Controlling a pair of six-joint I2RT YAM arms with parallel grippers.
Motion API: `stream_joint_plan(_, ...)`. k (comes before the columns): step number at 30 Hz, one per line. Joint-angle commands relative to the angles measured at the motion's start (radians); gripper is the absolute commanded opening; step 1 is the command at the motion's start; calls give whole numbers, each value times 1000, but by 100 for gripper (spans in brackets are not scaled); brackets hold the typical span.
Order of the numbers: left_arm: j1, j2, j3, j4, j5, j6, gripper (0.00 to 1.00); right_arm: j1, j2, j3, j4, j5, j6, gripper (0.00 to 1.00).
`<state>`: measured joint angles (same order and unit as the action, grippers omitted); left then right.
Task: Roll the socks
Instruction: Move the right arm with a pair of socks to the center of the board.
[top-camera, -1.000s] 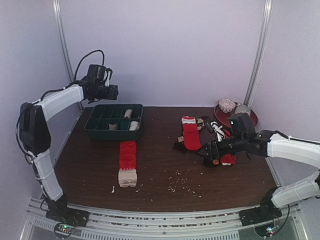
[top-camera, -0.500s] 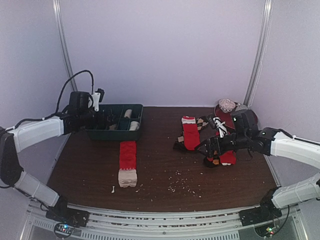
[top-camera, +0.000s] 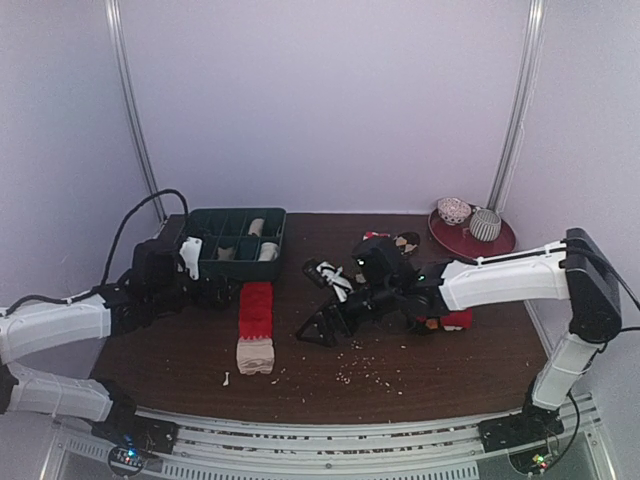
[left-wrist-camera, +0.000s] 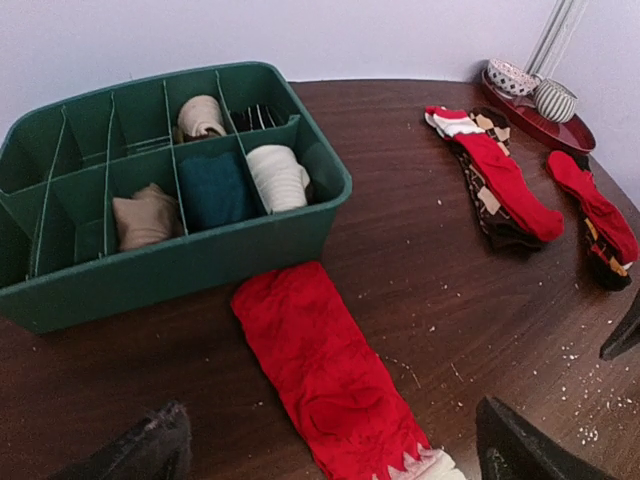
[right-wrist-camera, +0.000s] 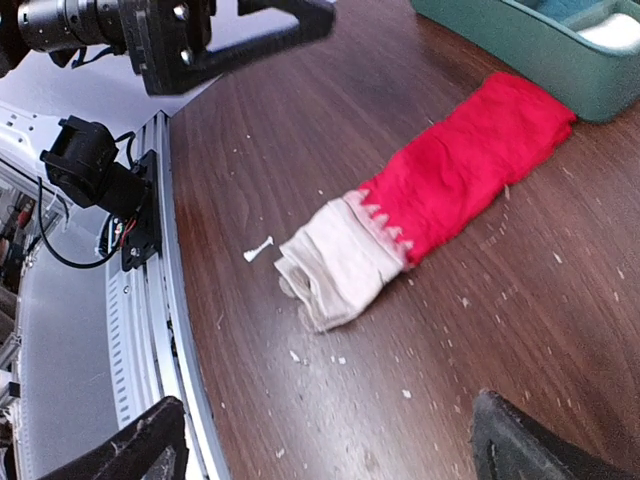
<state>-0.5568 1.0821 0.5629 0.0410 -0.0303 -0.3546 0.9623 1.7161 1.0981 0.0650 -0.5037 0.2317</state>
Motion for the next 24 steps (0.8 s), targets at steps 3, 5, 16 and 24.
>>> stream_joint_plan(3, -34, -78, -119, 74, -145, -128, 97, 114, 207, 239, -78, 112, -223, 88)
stream_joint_plan(5, -35, -100, -147, 62, -180, -183, 94, 117, 259, 272, -51, 82, -253, 84)
stream_joint_plan(16, -35, -64, -164, -24, -297, -288, 91, 114, 532, 554, -106, -7, -313, 61)
stream_joint_plan(24, -35, -64, -165, 5, -255, -256, 93, 103, 615, 622, -112, 160, -342, 56)
